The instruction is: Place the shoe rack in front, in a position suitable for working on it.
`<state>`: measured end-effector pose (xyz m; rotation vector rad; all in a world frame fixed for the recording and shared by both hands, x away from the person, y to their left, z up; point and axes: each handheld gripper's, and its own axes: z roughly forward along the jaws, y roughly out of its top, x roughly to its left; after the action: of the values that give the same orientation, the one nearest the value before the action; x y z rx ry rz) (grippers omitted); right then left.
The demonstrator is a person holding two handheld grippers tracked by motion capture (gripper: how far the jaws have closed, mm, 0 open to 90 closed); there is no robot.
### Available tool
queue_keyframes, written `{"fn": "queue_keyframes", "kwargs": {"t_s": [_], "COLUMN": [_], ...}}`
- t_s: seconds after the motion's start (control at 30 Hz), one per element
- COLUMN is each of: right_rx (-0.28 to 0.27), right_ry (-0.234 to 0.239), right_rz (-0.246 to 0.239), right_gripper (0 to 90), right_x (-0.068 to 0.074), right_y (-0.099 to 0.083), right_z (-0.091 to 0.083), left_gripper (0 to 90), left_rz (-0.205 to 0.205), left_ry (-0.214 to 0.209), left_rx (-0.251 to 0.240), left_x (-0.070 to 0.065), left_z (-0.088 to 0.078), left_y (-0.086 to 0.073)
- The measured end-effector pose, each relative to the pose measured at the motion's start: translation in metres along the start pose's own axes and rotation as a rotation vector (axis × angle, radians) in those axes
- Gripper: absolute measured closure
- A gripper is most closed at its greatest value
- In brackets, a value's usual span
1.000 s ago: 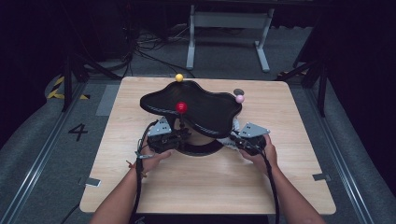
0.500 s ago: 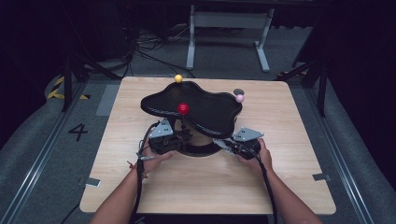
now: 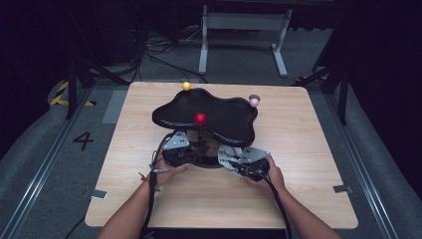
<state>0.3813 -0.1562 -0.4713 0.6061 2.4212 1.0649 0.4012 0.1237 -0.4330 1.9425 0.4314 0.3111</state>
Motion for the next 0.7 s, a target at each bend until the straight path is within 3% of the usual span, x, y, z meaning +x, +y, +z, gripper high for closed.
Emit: {"fn": "queue_keyframes", "kwargs": {"t_s": [0.1, 0.27, 0.7], "right_rx": [0.010, 0.009, -0.033], "right_ry": [-0.020, -0.033, 0.016], "right_rz": [0.004, -0.005, -0.045], "right_gripper": [79.1, 79.3, 79.2], "right_x": [-0.001, 0.001, 0.025], "right_y": [0.000, 0.002, 0.017], "right_z": [0.000, 0.001, 0.004], "left_gripper": [74.7, 74.7, 74.7], "left_rz": [0.024, 0.018, 0.028], "left_ry": [-0.021, -0.025, -0.028], "left_rx": [0.006, 0.011, 0.014], "left_x": [-0.003, -0.009, -0.016], "left_z": [0.003, 0.007, 0.012], "left_y": [0.002, 0.004, 0.007]}}
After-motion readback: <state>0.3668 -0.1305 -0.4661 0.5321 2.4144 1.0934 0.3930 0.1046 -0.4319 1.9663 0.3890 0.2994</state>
